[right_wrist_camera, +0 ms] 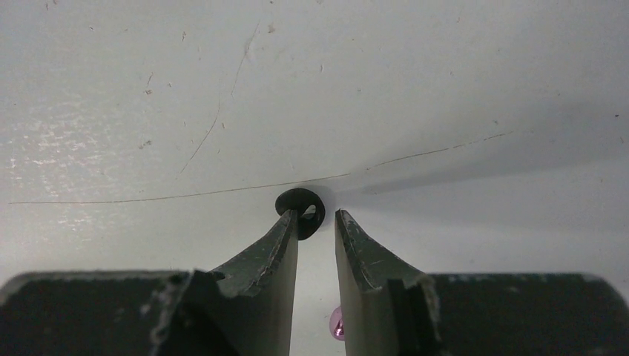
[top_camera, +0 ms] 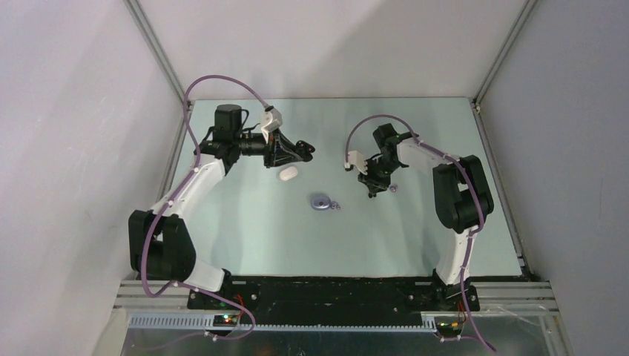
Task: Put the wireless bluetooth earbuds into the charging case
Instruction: Pick up the earbud from the center of the board.
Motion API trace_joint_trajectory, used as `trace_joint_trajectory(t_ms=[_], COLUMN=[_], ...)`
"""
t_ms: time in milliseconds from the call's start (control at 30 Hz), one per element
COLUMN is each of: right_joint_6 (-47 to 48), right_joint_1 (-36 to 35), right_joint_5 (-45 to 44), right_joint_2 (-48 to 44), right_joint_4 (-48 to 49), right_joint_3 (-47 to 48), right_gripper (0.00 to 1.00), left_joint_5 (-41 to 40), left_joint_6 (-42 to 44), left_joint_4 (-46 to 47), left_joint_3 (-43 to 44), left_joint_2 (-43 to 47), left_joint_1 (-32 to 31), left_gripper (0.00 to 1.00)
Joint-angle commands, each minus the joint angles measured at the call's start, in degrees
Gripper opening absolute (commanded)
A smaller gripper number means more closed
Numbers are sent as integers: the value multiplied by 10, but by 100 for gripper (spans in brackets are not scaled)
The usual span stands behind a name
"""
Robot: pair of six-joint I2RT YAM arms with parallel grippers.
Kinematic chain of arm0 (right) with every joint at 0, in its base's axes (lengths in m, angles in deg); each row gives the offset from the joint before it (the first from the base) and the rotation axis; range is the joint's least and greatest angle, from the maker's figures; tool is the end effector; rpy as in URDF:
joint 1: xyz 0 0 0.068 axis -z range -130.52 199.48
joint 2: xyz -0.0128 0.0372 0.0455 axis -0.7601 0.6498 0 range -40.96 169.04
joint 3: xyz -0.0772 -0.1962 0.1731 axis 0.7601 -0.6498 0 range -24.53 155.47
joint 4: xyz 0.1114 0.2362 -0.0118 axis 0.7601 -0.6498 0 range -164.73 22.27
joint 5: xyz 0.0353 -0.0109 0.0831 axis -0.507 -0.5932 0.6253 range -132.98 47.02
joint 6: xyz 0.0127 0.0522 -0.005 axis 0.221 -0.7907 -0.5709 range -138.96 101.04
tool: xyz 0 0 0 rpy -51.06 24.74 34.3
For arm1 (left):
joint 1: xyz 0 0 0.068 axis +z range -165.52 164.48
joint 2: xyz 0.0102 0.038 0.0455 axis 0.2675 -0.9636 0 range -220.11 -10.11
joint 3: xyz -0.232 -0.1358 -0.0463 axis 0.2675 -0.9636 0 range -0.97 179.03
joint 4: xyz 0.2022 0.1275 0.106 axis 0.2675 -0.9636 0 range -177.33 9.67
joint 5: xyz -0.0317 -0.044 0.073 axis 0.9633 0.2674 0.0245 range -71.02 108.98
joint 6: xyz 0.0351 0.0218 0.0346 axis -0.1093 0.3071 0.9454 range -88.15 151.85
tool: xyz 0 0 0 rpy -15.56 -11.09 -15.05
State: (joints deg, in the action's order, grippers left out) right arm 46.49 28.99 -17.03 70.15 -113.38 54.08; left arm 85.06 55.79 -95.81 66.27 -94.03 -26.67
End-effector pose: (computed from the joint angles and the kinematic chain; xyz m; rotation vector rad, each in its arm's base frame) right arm 0.3465 0.1460 0.1749 -1.9165 1.9614 0.4750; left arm 0.3066 -0.0936 0.3161 1.1654 1.5292 -1.0583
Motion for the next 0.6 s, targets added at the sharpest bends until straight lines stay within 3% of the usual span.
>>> trace_joint_trajectory(t_ms=[0,567], right_joint_6=[8,17], right_joint_1=[-6,-8], right_joint_5=[9,16], right_joint_2=[8,5], right_joint_4=[-9,-41], right_joint_3=[18,17], right_gripper=[29,25], left_joint_5=[-1,0], left_joint_6=[-5,-4], left_joint_4=[16,20], left_joint_3=[-3,-4], left_joint_2=[20,15], left_joint_1=[3,3], left_gripper=[0,0])
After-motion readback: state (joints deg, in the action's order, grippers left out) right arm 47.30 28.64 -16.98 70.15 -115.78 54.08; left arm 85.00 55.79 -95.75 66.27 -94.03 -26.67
